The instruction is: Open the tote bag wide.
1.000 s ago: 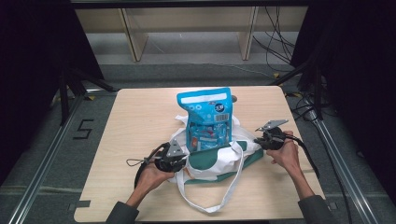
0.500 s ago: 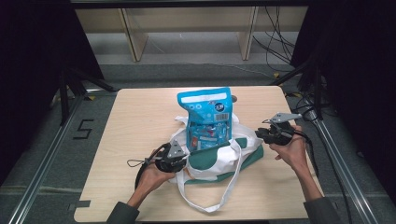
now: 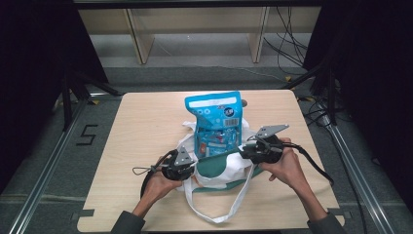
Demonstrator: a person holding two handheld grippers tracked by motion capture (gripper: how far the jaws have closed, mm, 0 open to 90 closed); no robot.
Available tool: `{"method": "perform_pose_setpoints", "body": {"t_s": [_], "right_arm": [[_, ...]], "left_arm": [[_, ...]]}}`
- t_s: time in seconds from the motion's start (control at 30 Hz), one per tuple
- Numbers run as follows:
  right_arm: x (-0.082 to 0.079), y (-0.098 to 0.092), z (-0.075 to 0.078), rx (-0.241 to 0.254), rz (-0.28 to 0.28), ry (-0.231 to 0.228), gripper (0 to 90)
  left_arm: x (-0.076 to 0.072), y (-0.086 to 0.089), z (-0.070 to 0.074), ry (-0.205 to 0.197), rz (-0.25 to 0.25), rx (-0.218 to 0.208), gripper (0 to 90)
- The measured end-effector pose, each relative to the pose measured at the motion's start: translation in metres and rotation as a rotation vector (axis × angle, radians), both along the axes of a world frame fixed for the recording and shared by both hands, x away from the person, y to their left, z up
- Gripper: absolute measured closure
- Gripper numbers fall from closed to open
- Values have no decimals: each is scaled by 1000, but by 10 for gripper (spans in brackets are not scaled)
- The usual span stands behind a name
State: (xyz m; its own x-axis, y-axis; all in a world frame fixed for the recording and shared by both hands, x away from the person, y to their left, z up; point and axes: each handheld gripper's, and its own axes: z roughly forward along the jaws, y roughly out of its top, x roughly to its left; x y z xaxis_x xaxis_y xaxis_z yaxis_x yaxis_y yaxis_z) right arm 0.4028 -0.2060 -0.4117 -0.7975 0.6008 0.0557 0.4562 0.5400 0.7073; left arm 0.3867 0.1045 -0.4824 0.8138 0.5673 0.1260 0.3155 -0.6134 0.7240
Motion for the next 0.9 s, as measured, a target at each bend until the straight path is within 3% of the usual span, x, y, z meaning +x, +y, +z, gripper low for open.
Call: {"method": "perform_pose_setpoints", "body": {"t_s": [0.03,0.07,0.1,0.2,0.33,0.37,0.4,0.43,0.47,0.53,0.6,0.63,0.67,0.7,0.8,0.83,0.87,0.9], "right_arm": [[-1,0,-6,17,25,20,900],[-2,0,-10,-1,38,11,900],[-4,1,-13,-36,46,37,900],[-6,0,-30,-103,41,80,900],[-3,2,-58,-151,5,115,900],[-4,3,-56,-144,30,99,900],[-7,2,-49,-147,21,83,900],[-7,0,-44,-123,36,48,900],[-11,-2,-35,-98,20,46,889],[-14,-8,-18,-56,16,-24,816],[-13,-13,-2,-4,-28,-84,733],[-13,-14,4,1,-47,-68,691],[-12,-14,6,4,-67,-79,656],[-9,-13,7,2,-83,-103,655],[-1,-6,-3,-44,-121,-58,646],[2,-5,-9,-44,-117,-31,688],[4,-3,-14,-47,-100,-9,787],[3,-2,-18,-51,-54,-15,880]], "left_arm": [[0,0,0,3,5,-2,799],[-1,-1,-1,6,6,-17,798],[-1,-1,-1,7,2,-16,798],[-2,-1,-1,4,-1,-14,799],[-4,-2,-1,-7,-17,8,797],[-4,-2,-1,-16,-23,23,797],[-4,-2,-1,-13,-19,13,797],[-4,-1,-1,-14,-19,16,797],[-4,-1,-1,-9,-21,5,797],[-4,-1,-1,-12,-25,8,797],[-5,-2,-2,-13,-17,6,797],[-5,-2,-2,-12,-17,4,797],[-4,-1,-1,-18,-18,20,797],[-5,-2,-2,-13,-16,6,797],[-4,-1,-1,-19,-18,20,797],[-4,-1,-1,-19,-17,19,796],[-4,-1,-1,-20,-17,18,796],[-4,-1,-1,-19,-17,20,796]]}}
